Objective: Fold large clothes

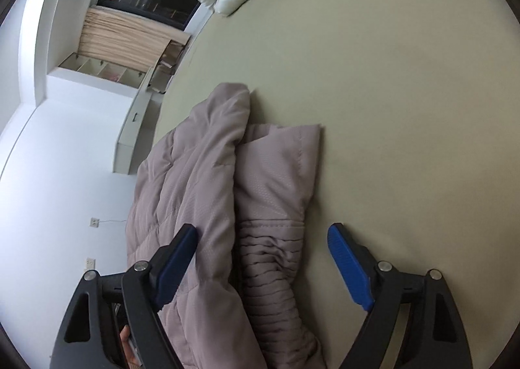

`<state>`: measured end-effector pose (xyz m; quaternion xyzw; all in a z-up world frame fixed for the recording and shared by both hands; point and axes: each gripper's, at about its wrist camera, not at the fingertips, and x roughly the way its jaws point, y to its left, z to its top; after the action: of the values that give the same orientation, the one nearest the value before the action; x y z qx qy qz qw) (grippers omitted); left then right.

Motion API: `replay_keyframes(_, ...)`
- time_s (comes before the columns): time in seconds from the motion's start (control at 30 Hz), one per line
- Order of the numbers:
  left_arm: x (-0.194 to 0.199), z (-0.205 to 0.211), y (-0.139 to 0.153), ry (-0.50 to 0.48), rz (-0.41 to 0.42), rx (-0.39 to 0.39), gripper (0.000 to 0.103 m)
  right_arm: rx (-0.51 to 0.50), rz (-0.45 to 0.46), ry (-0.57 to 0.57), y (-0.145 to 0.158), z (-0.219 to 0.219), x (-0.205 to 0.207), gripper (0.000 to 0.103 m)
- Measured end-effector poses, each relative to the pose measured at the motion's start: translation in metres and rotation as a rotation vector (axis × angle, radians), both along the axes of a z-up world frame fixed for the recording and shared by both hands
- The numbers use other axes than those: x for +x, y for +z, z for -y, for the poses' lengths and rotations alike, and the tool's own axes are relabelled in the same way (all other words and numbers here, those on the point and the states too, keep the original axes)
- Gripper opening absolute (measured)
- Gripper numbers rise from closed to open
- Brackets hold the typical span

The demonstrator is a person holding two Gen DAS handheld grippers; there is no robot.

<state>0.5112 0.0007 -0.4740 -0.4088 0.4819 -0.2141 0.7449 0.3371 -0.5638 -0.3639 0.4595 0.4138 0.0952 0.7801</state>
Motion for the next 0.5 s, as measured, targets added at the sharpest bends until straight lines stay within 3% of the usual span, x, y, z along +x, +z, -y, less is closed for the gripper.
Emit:
replay_keyframes(0.2, 0.003, -0.011, -0.012, 0.027, 0.023, -0.121, 0.082, 0.057, 0.036, 0.131, -0.002, -0.019, 0.017, 0.086)
replay_keyframes(0.5, 0.027, -0.003, -0.015, -0.014, 0.012, -0.127, 0.079, 0.109, 0.094, 0.198, -0.011, -0.027, 0.027, 0.086)
